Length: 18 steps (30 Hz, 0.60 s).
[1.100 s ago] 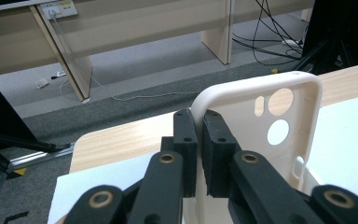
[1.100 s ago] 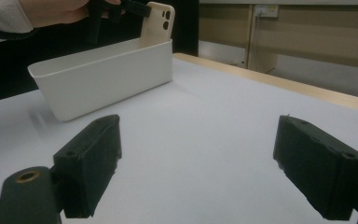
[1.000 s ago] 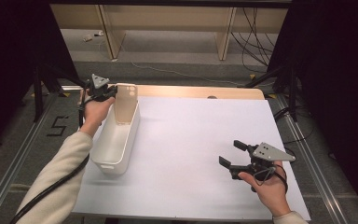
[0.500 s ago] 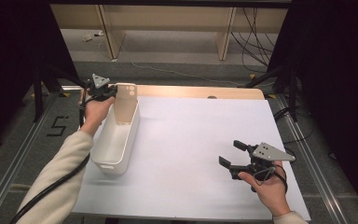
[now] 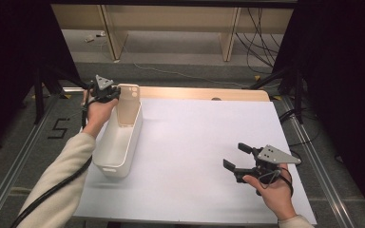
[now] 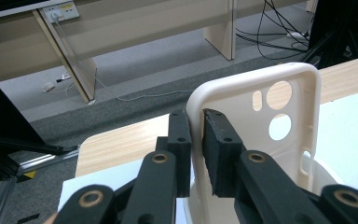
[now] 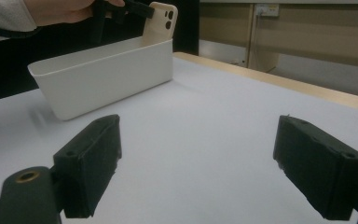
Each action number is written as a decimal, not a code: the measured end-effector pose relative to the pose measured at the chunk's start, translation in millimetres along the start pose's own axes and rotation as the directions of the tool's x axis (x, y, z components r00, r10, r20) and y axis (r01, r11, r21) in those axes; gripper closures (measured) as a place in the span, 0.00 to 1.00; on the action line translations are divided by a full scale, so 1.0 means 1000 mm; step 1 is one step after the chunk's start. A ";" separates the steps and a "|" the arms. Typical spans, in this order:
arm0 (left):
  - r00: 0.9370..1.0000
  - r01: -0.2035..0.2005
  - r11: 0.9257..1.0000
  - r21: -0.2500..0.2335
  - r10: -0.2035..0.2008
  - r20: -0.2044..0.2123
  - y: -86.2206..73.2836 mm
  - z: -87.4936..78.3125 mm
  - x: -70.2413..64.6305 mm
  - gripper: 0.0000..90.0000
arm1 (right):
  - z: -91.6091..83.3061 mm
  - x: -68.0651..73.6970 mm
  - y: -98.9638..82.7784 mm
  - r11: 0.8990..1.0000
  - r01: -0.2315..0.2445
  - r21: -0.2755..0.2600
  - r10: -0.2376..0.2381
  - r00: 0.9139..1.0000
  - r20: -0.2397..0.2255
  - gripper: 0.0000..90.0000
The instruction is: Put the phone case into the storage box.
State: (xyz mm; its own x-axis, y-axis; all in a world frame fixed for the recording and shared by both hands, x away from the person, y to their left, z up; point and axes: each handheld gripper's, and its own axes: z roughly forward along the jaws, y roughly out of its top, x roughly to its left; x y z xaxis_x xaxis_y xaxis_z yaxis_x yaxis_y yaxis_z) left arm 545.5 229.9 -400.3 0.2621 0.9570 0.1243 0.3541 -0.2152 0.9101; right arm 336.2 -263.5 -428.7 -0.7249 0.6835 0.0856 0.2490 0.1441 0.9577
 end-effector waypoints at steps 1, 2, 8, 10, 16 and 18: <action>1.000 -0.002 1.000 0.002 0.002 -0.001 0.000 0.000 0.000 0.89 | 0.000 0.000 0.000 1.000 -0.003 -0.007 0.003 1.000 0.001 0.18; 1.000 -0.003 1.000 0.002 0.003 -0.001 0.000 0.000 0.000 0.89 | 0.000 0.000 0.000 1.000 -0.003 -0.006 0.003 1.000 0.002 0.18; 1.000 -0.009 1.000 0.008 0.009 0.000 -0.001 0.003 -0.001 0.86 | 0.000 0.000 0.000 1.000 -0.003 0.006 0.003 1.000 -0.001 0.18; 1.000 -0.009 1.000 0.013 0.009 0.002 -0.001 0.003 -0.001 0.84 | 0.000 0.000 0.000 1.000 -0.010 0.000 0.010 1.000 -0.002 0.18; 1.000 0.016 1.000 0.023 -0.016 -0.005 -0.002 0.001 0.001 0.71 | 0.001 0.000 -0.001 1.000 -0.005 0.000 0.005 1.000 -0.002 0.18; 1.000 0.010 1.000 0.025 -0.010 0.000 -0.002 0.000 0.002 0.69 | 0.000 0.000 0.000 1.000 -0.009 0.001 0.009 1.000 -0.003 0.18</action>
State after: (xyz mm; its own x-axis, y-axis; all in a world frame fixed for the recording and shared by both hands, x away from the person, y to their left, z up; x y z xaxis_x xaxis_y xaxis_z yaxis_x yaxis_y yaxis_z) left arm 545.1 232.4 -402.2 0.2588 0.9590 0.1157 0.3790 -0.2110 0.9010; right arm 336.1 -263.4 -428.8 -0.7243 0.6828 0.0952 0.2565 0.1387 0.9566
